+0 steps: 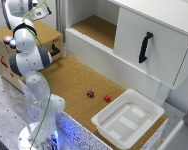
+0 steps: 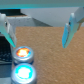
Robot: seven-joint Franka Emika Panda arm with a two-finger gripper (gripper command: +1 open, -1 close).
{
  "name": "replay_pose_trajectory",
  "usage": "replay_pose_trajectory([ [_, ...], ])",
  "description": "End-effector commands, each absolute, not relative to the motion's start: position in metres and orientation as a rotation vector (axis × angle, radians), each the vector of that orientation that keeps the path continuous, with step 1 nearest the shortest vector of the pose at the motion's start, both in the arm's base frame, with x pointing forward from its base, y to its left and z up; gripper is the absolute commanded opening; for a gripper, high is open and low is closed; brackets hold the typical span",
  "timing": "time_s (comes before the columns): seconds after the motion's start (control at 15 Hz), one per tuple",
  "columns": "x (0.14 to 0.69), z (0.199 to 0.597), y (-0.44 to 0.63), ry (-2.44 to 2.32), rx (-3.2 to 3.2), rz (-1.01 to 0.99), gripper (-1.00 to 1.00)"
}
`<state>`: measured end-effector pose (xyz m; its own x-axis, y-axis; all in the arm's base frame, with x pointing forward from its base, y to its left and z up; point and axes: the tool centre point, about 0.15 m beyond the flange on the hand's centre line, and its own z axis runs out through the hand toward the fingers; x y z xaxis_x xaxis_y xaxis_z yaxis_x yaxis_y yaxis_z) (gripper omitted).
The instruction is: Toggle the blue light switch to turn off the blue light
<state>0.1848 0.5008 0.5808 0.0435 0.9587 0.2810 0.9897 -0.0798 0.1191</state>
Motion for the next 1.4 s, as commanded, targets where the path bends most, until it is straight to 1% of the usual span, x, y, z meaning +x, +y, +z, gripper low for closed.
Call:
replay_pose_trajectory([
  [0.0, 0.171, 0.582, 0.564, -2.199, -2.258, -0.209, 1.00],
  [0.07, 0.170, 0.578, 0.568, -2.244, -2.265, -0.158, 1.00],
  [0.13, 0.170, 0.572, 0.570, -2.266, -2.262, -0.121, -1.00],
  [0.27, 0.172, 0.565, 0.569, -2.311, -2.307, -0.074, -1.00],
  [0.4, 0.173, 0.567, 0.568, -2.289, -2.356, -0.084, -1.00],
  [0.87, 0.164, 0.546, 0.555, -2.203, -2.448, -0.039, -1.00],
  [1.33, 0.141, 0.517, 0.551, -2.131, -2.470, 0.013, -1.00],
])
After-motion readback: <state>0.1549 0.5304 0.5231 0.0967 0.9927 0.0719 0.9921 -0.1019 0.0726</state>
